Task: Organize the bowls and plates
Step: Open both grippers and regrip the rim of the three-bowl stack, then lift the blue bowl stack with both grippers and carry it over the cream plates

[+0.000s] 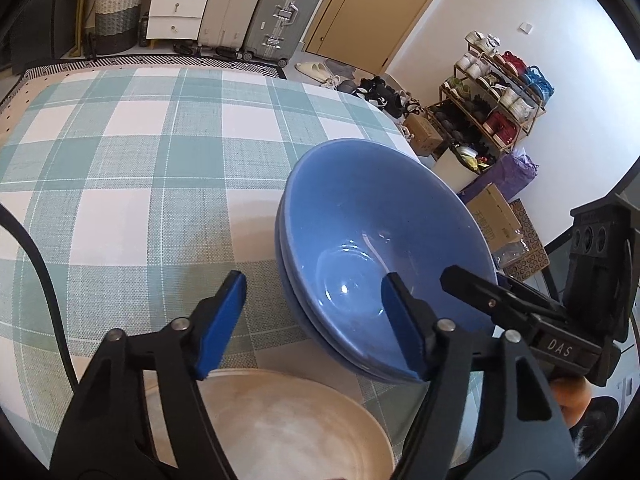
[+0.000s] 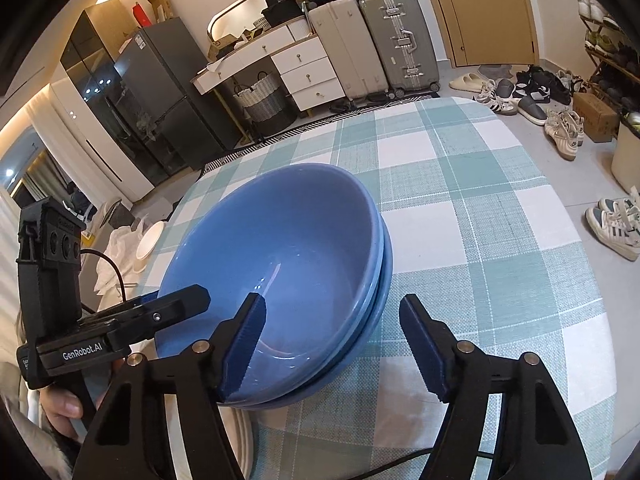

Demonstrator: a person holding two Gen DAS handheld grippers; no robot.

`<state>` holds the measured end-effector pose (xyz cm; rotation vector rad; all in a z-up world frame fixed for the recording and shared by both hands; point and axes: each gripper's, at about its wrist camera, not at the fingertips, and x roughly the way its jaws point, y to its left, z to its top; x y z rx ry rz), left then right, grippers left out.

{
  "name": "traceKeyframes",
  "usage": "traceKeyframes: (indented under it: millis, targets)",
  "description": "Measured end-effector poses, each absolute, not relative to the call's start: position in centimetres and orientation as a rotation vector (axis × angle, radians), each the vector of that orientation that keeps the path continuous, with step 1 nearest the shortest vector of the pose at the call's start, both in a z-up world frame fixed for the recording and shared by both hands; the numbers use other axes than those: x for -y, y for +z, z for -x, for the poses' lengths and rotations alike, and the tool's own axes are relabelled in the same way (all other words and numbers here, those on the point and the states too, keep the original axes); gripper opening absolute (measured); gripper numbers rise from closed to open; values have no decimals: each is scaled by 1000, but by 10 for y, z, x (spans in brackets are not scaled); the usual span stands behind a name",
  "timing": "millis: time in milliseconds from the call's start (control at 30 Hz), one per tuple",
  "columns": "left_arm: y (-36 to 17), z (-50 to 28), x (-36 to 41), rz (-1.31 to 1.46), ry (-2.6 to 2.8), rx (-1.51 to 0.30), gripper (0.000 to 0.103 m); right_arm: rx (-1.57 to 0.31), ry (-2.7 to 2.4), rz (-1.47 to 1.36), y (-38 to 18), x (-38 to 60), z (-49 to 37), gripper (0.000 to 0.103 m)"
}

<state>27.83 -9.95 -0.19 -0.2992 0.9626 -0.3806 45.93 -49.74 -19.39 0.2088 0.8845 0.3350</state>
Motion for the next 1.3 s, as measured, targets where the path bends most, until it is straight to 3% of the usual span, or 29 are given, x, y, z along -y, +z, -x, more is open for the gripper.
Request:
traceKeyframes:
  millis: [100,167,333,1300]
  targets:
    - [-1,-279,103,284,-379,-962,54,-887,332,-195,-193,496,-460,54]
    - [0,-277,105,275,-387,-963,44,-885,326,-188,-193,495,-459,52]
    - [1,-276,108,253,-377,-956,37,-885,315,-181,-193,495,-458,48]
    - [47,-230,108,198,-384,-862,35,-803,314,-147,-155,492,-417,48]
